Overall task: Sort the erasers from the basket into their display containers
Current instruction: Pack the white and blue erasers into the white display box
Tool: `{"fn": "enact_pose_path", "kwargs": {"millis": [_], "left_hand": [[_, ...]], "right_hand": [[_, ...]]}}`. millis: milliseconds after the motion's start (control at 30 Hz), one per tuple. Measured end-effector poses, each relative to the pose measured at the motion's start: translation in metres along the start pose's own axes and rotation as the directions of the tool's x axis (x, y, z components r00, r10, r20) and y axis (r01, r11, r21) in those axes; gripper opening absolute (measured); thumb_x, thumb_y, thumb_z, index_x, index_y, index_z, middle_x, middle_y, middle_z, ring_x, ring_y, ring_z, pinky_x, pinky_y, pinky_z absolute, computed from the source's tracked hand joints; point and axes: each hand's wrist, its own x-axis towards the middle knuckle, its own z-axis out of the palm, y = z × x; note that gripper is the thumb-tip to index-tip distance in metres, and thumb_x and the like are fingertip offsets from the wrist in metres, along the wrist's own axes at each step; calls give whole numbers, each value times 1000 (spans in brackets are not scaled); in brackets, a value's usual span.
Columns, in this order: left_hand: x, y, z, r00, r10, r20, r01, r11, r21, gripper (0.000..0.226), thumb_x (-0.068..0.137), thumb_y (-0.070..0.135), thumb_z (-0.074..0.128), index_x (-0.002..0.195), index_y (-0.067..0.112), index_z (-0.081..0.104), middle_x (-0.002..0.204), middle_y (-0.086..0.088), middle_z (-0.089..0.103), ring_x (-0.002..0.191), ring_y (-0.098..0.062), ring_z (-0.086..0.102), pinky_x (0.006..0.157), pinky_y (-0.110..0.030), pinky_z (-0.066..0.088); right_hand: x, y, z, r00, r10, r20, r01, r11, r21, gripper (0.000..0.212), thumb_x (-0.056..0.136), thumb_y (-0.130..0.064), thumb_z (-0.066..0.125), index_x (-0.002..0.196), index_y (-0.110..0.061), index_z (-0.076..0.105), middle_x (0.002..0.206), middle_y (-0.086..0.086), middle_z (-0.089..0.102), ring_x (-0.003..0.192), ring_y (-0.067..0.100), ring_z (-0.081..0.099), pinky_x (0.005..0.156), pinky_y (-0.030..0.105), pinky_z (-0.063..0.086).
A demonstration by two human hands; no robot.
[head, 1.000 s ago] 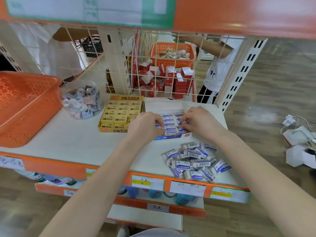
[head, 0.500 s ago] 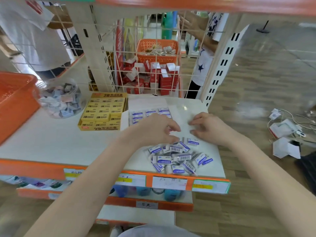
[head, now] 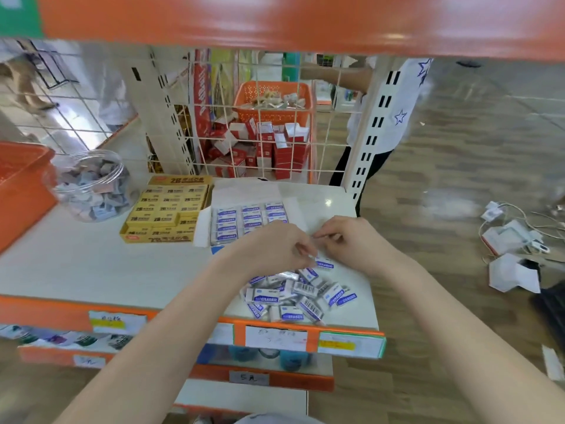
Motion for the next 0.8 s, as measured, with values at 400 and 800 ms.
{"fn": "enact_pose_path", "kwargs": {"millis": [400,800], "left_hand": [[-38,4,2,993,-97,-68,95,995,-32,28,85,29,69,113,30,68,91,19,62,82,7,54,80,-9,42],[-59,5,22,950,-225,-215,209,973,-96,25,84,28,69,109,30,68,107,14,65,95,-3,58,87,-25,50]], "right_hand": [[-11,-19,2,986,-159,42,150,974,169,15,89,-12,60,88,-19,73,75,-8,61,66,3,52,65,11,38],[-14,-20,-4,936,-194,295,149,975,165,23,89,-34,62,110,-30,69,95,-15,59,84,2,56,79,22,48]]}}
